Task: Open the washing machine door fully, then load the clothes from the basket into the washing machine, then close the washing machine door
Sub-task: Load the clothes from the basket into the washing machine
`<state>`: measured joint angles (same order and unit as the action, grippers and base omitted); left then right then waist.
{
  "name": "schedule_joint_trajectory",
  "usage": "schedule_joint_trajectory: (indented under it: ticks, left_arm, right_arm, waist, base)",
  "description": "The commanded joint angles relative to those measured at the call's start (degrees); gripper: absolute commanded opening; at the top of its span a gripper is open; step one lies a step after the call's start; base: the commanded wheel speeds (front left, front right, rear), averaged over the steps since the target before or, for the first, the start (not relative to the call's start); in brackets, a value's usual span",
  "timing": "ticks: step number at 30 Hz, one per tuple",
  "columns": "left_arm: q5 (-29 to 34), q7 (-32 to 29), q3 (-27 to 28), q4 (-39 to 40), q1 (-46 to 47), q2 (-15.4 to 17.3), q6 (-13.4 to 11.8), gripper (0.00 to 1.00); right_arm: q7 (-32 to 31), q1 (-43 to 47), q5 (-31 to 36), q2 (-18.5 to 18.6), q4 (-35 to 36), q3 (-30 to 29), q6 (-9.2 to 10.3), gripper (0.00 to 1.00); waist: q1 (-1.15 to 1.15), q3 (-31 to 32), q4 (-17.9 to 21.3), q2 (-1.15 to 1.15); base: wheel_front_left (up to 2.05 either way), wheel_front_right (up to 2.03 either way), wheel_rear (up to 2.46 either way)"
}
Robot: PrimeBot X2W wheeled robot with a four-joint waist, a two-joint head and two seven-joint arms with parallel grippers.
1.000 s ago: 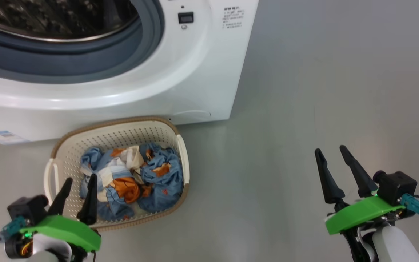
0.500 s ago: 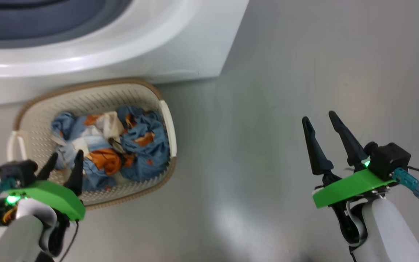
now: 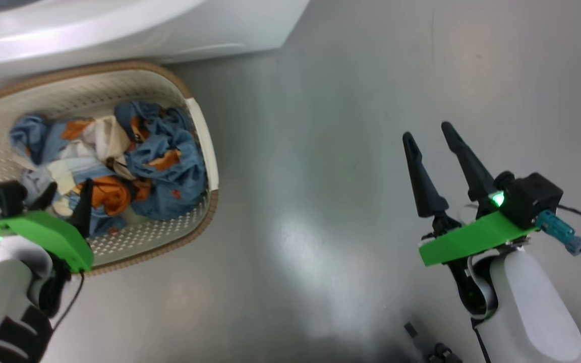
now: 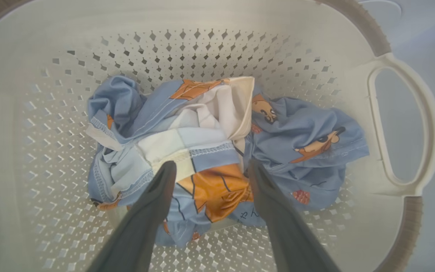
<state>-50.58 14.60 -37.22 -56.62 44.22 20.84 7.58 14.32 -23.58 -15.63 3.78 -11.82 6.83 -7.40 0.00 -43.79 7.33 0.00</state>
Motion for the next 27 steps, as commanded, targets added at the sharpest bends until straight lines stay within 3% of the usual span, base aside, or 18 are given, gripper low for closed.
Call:
schedule_joint_trajectory:
  ticks: [1, 8, 23, 24, 26, 27]
  left_arm:
    - [-0.91, -0.14, 0.50, -0.44, 0.80, 2.75, -0.09, 1.00]
    - [-4.58, -1.96, -4.84, -4.13, 5.61, 4.33, -0.09, 1.00]
    - [-10.45, -6.41, -10.95, -8.31, 10.52, 4.89, -0.09, 1.00]
    - [-10.81, -6.83, -11.32, -8.50, 10.55, 5.01, -0.09, 0.97]
    - [-11.36, -7.47, -12.24, -8.39, 10.61, 5.25, -0.09, 0.47]
    - [-11.68, -7.61, -12.61, -8.35, 10.64, 5.38, -0.09, 0.34]
  right_arm:
    - [0.68, 0.63, 0.91, -0.55, 1.59, 1.61, -0.09, 1.00]
    - [0.68, -0.15, 1.09, -0.78, 2.56, 2.56, -0.09, 1.00]
    - [0.68, -0.77, 0.32, -0.89, 4.30, 3.92, -0.09, 1.00]
    - [0.68, -0.80, 0.24, -0.90, 4.34, 4.03, -0.09, 1.00]
    - [0.68, -0.84, 0.08, -0.90, 4.44, 4.19, -0.09, 1.00]
    - [0.68, -0.87, 0.03, -0.90, 4.47, 4.27, -0.09, 1.00]
  waist:
    - [0.00, -1.66, 1.18, 0.00]
    - [0.00, -3.71, 2.35, 0.00]
    - [0.00, -6.19, 3.72, 0.00]
    - [0.00, -6.19, 3.80, 0.00]
    - [0.00, -6.21, 3.90, 0.00]
    - [0.00, -6.22, 3.93, 0.00]
  base:
    - [0.00, 0.00, 0.00]
    - [0.00, 0.00, 0.00]
    - [0.00, 0.00, 0.00]
    - [0.00, 0.00, 0.00]
    - [0.00, 0.00, 0.00]
    - [0.00, 0.00, 0.00]
